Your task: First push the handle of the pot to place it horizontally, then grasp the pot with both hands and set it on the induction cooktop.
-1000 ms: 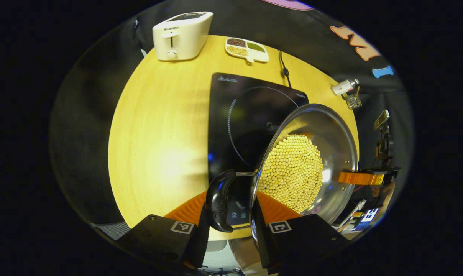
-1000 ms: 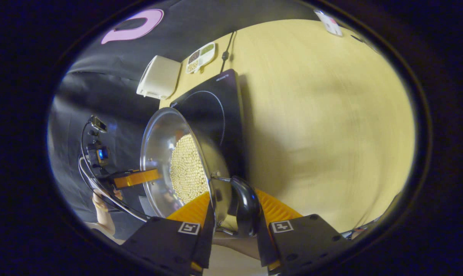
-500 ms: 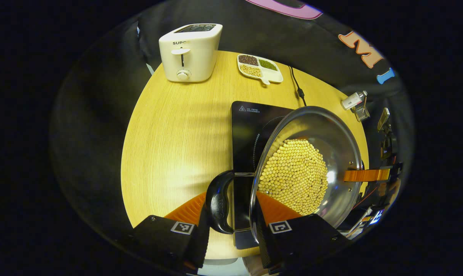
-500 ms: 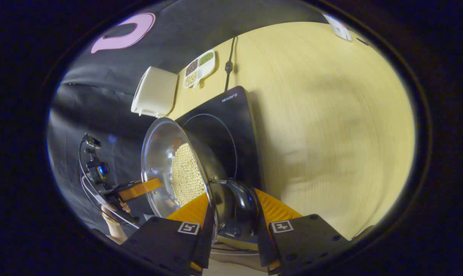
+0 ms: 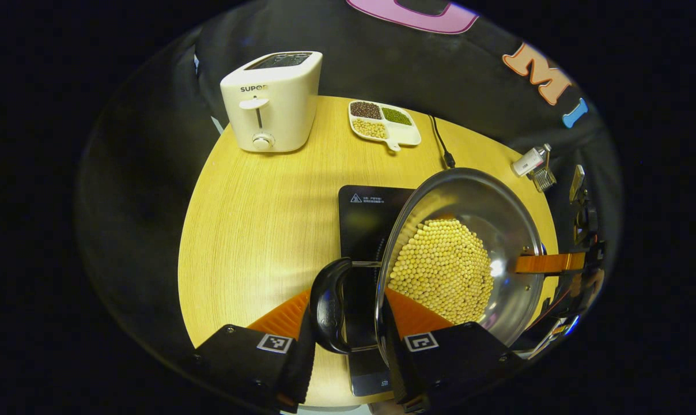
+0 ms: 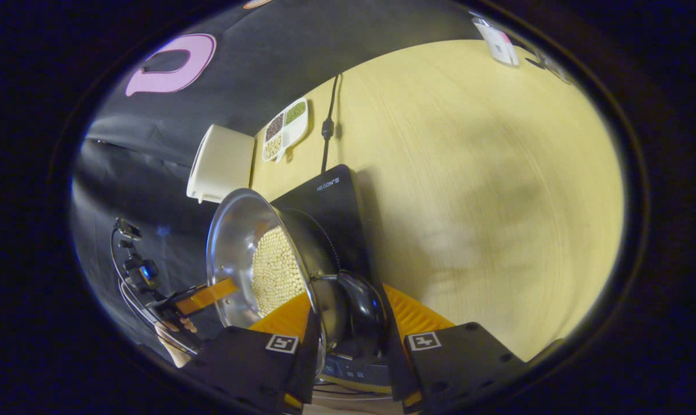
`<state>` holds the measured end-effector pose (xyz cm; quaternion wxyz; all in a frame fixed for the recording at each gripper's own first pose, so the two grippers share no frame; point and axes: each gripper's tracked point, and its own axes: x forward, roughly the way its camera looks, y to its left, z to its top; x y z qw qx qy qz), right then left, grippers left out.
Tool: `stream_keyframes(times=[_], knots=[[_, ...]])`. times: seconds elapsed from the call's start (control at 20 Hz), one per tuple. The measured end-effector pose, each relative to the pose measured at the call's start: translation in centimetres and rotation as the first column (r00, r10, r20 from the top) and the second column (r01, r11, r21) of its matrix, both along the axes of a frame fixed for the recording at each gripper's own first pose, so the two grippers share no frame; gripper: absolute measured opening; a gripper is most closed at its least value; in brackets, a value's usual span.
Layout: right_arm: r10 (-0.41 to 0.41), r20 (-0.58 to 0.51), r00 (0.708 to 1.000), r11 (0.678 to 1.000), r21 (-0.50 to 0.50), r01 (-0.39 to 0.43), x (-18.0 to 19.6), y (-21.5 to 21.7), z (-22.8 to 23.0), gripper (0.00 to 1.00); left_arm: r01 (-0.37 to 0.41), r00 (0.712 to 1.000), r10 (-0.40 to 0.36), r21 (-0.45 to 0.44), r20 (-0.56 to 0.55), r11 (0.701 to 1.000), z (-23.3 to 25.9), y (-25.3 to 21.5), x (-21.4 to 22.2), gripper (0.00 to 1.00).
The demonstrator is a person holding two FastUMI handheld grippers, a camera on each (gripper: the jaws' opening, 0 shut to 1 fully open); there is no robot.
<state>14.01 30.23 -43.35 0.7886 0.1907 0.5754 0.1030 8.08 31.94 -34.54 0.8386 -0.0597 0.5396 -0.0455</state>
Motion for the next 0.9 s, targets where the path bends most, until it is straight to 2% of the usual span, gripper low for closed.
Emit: stream_keyframes(times=[0.35, 0.4, 0.45, 0.55, 0.65, 0.7, 0.8, 0.85, 0.9], knots=[[0.009, 0.050, 0.999, 1.000, -0.011, -0.008, 0.2, 0.0, -0.1, 0.48, 0.002, 1.000, -0.002, -0.006, 0.004, 1.000, 0.0, 0.0, 0.0, 0.57], [0.009, 0.057, 0.998, 1.000, -0.014, -0.008, 0.3, 0.0, -0.1, 0.54, 0.000, 1.000, 0.000, -0.005, 0.004, 1.000, 0.0, 0.1, -0.1, 0.58], [0.005, 0.066, 0.998, 1.000, -0.020, -0.004, 0.3, -0.1, -0.1, 0.48, -0.005, 1.000, 0.005, -0.005, 0.007, 1.000, 0.1, 0.1, 0.0, 0.58], [-0.005, 0.084, 0.996, 0.999, -0.032, 0.007, 0.4, 0.0, 0.0, 0.48, -0.025, 1.000, 0.025, -0.002, 0.003, 1.000, 0.1, 0.1, -0.3, 0.58], [-0.006, 0.112, 0.994, 1.000, 0.000, 0.006, 0.4, 0.6, 1.0, 0.50, -0.063, 0.998, 0.063, 0.008, -0.009, 0.998, 0.2, 0.0, -1.1, 0.60], [-0.010, 0.145, 0.989, 1.000, 0.011, 0.008, 0.5, 0.8, 1.9, 0.65, -0.078, 0.997, 0.078, 0.017, 0.017, 0.997, 0.5, 0.0, -1.4, 0.63], [-0.012, 0.217, 0.976, 1.000, 0.004, 0.011, 1.0, 0.7, 2.6, 0.96, -0.106, 0.991, 0.101, 0.057, 0.086, 0.993, 1.6, 0.6, -1.3, 0.87], [0.001, 0.238, 0.971, 1.000, -0.010, 0.002, 0.4, 0.4, 3.1, 1.00, -0.123, 0.985, 0.111, 0.080, 0.135, 0.989, 3.3, 1.0, -0.9, 1.00], [0.015, 0.259, 0.966, 0.999, -0.034, -0.006, -0.1, -0.1, 3.4, 1.00, -0.139, 0.977, 0.119, 0.101, 0.178, 0.985, 4.0, 1.4, -1.1, 0.98]])
